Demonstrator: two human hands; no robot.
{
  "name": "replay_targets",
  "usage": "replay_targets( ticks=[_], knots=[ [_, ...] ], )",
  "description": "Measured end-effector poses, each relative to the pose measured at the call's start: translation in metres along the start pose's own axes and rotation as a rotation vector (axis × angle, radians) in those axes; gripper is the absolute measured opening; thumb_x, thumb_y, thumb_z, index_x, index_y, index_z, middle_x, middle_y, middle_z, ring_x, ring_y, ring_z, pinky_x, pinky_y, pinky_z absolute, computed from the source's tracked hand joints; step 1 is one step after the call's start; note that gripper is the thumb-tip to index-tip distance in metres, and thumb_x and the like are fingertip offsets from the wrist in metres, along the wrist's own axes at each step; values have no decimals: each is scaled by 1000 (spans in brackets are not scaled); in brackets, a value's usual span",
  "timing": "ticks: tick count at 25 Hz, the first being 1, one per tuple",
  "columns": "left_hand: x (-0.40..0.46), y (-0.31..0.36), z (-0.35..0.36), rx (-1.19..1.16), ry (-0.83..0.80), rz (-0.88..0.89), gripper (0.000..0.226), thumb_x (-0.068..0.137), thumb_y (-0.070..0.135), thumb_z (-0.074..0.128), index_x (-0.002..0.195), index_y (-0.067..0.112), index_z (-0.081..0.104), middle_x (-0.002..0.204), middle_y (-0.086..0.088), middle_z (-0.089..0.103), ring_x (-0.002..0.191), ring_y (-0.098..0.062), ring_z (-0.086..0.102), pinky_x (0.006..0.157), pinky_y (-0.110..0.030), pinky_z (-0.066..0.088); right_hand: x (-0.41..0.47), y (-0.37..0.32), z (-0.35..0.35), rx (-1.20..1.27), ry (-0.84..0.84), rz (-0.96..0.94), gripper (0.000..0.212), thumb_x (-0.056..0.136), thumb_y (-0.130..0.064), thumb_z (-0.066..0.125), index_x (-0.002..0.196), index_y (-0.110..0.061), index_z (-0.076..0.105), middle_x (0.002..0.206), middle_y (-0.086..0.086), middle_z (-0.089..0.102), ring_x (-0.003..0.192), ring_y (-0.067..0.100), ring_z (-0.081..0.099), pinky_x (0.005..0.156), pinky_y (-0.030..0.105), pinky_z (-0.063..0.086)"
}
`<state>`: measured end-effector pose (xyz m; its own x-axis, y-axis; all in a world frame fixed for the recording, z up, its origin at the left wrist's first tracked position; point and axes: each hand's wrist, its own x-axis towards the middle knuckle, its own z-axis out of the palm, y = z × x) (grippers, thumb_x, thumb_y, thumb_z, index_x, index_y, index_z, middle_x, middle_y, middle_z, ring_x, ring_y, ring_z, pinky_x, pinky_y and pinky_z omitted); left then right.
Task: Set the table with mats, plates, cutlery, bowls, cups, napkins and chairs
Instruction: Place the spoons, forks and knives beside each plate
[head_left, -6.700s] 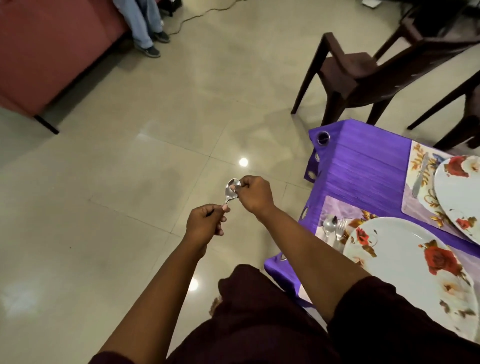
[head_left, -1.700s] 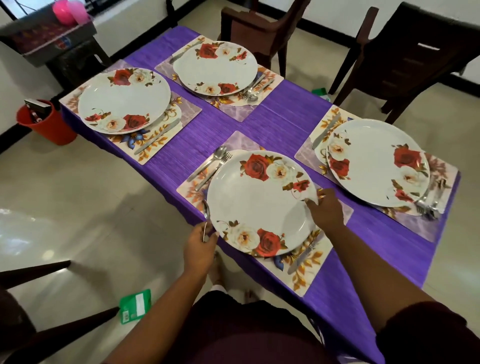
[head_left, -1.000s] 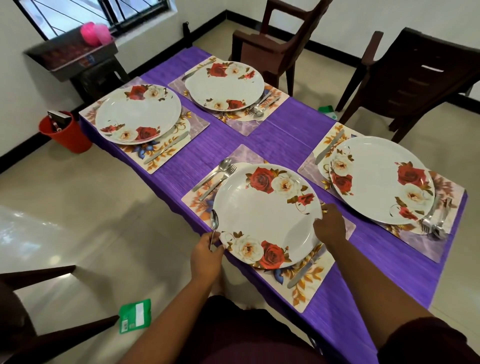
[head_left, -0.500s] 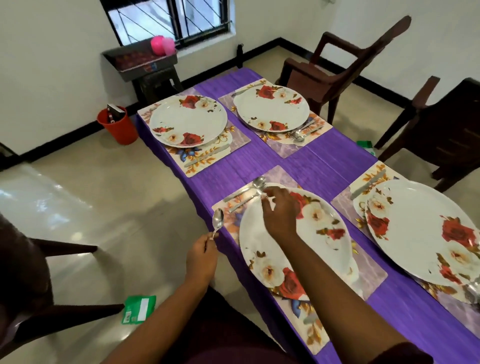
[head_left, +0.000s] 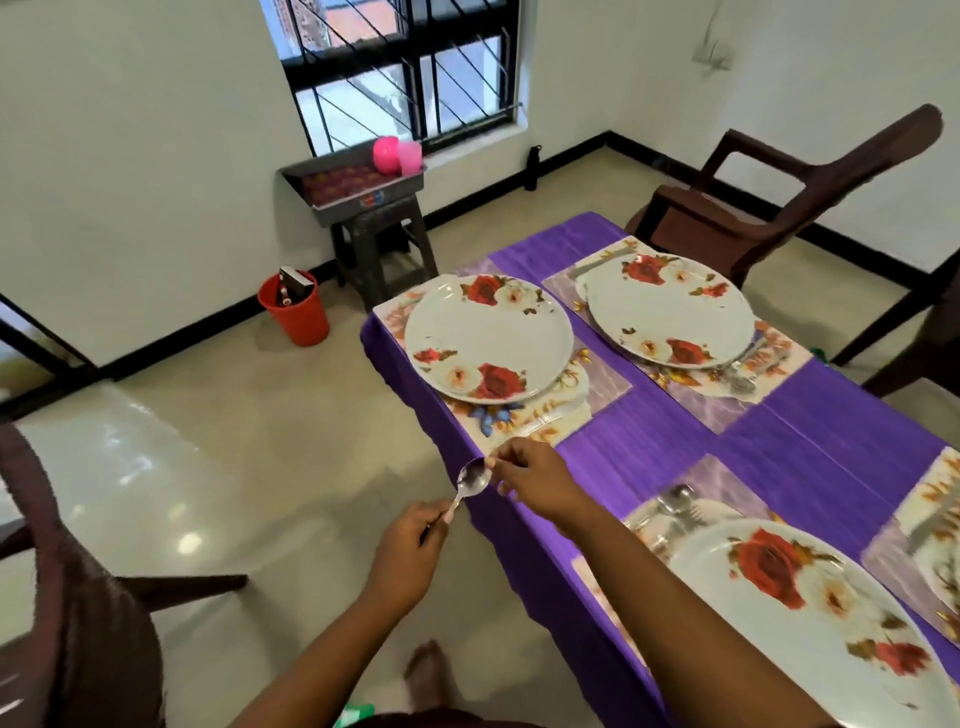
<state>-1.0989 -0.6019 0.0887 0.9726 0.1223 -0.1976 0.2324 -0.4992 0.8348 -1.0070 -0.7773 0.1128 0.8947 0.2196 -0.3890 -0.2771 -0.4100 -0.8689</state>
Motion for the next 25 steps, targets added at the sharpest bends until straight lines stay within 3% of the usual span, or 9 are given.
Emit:
replay_targets(
  ticks=[4,7,10,16,20,25],
  knots=[
    [64,-11,-65,-219,-13,-140,11,92,10,62,94,16,72,82,-11,67,58,-6,57,54,-21,48,64,-39,32,-128,168,-25,7,92,-17,62,87,-13,65,78,5,67,71,19,62,70,34,50],
    [108,-15,-100,-467,56,-260,5,89,6,66,92,7,70,83,-17,68,65,-17,62,63,-28,54,109,-66,40,-207,265,-28,6,91,-13,61,91,-11,66,86,5,66,76,21,60,66,26,44],
    [155,-13,-119,-566,68,-279,7,89,4,66,94,5,70,84,-15,71,75,-21,68,72,-29,56,155,-92,35,-255,315,-67,8,91,-12,59,94,-11,67,91,4,68,82,19,60,72,24,41],
    [290,-3,-139,-513,112,-253,9,84,1,69,89,8,71,89,-11,72,83,-22,70,77,-31,58,282,-127,9,-282,381,-78,11,91,-18,60,93,-9,65,88,7,67,81,22,60,70,28,40],
    [374,1,-144,-438,78,-272,11,85,0,68,85,10,69,84,-5,70,78,-21,68,72,-35,59,363,-138,-7,-298,411,-3,15,90,-19,57,85,-7,64,82,8,67,78,27,63,72,38,51],
    [441,-1,-140,-147,-18,-224,17,81,-6,66,88,8,70,86,-1,70,70,-11,64,57,-17,53,433,-132,-10,-319,365,120,15,88,-21,50,82,-16,63,76,7,68,74,33,66,71,49,56]
  ],
)
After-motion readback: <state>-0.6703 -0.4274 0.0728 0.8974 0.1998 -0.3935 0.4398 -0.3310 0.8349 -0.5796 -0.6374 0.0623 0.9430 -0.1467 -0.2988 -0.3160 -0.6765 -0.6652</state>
